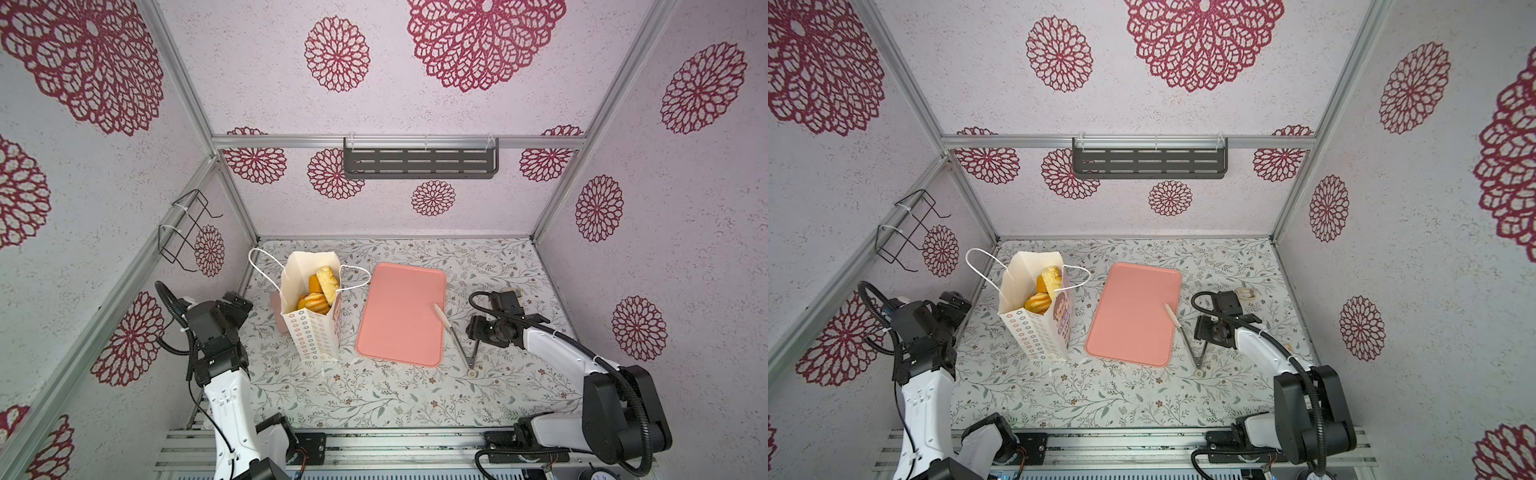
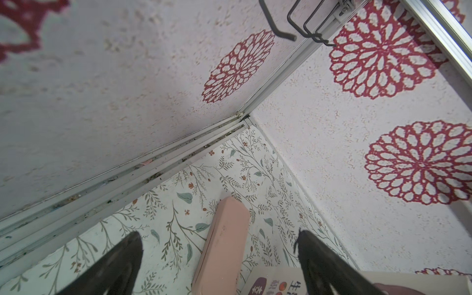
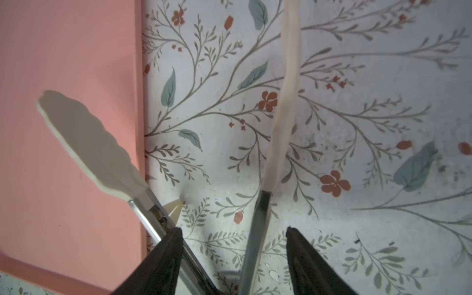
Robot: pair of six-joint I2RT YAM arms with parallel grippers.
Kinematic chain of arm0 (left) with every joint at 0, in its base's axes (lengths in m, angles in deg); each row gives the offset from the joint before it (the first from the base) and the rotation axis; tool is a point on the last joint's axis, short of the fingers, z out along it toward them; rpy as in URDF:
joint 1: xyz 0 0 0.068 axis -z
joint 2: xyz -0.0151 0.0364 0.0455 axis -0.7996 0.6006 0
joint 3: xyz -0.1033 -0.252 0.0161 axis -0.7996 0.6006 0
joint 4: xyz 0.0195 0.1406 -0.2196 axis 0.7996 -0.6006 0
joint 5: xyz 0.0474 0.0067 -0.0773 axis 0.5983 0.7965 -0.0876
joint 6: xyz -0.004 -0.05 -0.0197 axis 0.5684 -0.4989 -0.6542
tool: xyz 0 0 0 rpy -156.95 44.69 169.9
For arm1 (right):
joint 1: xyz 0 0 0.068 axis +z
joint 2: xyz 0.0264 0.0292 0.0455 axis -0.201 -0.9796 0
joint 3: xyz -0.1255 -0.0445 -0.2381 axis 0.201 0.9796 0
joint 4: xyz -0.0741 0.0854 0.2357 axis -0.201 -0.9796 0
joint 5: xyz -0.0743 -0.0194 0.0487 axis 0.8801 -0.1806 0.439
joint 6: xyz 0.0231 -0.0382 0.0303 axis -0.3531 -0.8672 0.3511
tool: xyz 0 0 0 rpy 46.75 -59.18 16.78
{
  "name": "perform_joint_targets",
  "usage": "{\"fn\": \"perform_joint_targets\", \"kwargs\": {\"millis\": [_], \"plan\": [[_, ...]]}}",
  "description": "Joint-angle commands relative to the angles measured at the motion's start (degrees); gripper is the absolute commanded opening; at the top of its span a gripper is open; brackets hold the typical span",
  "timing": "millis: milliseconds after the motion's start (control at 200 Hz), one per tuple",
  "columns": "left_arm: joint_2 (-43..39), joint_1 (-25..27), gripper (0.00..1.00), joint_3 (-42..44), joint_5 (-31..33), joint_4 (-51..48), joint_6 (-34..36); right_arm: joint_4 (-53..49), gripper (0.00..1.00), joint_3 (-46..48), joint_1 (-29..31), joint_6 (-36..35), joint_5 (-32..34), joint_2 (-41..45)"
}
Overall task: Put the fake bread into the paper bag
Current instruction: 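Lower the tongs onto the table beside the tray and open the right gripper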
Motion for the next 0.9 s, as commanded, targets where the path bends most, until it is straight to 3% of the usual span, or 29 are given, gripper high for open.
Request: {"fn": "perform_joint_targets", "kwargs": {"millis": [0, 210, 435, 781, 851, 896], "plan": [[-0.46, 0.26, 0.99, 0.83, -1.82, 0.56, -0.76, 0.87, 0.66, 0.34, -0.27, 1.53, 1.04, -0.39], [-1.81, 0.22, 0.99, 2.24, -1.89, 0.47, -0.54, 4.46, 0.36, 1.35, -0.86, 2.71, 0.63, -3.65], [-2.83, 0.21, 0.99, 2.33, -0.68, -0.61, 0.6, 1.56, 0.2, -0.79, -3.27, 2.46, 3.75, -0.83], [-1.35, 0.22, 0.99, 1.85, 0.29, -0.36, -0.34, -2.63, 0.04, -0.69, -11.61, -1.13, 4.54, 2.86], [-0.96, 0.15, 0.97, 1.55, 2.4, -0.52, 0.47, -2.89, 0.05, -0.45, -12.41, -1.83, 4.59, 2.67], [-0.54, 0.14, 0.97, 1.05, 3.38, -0.66, 2.02, -2.94, 0.14, -0.59, -12.65, -2.19, 4.6, 2.38]]}}
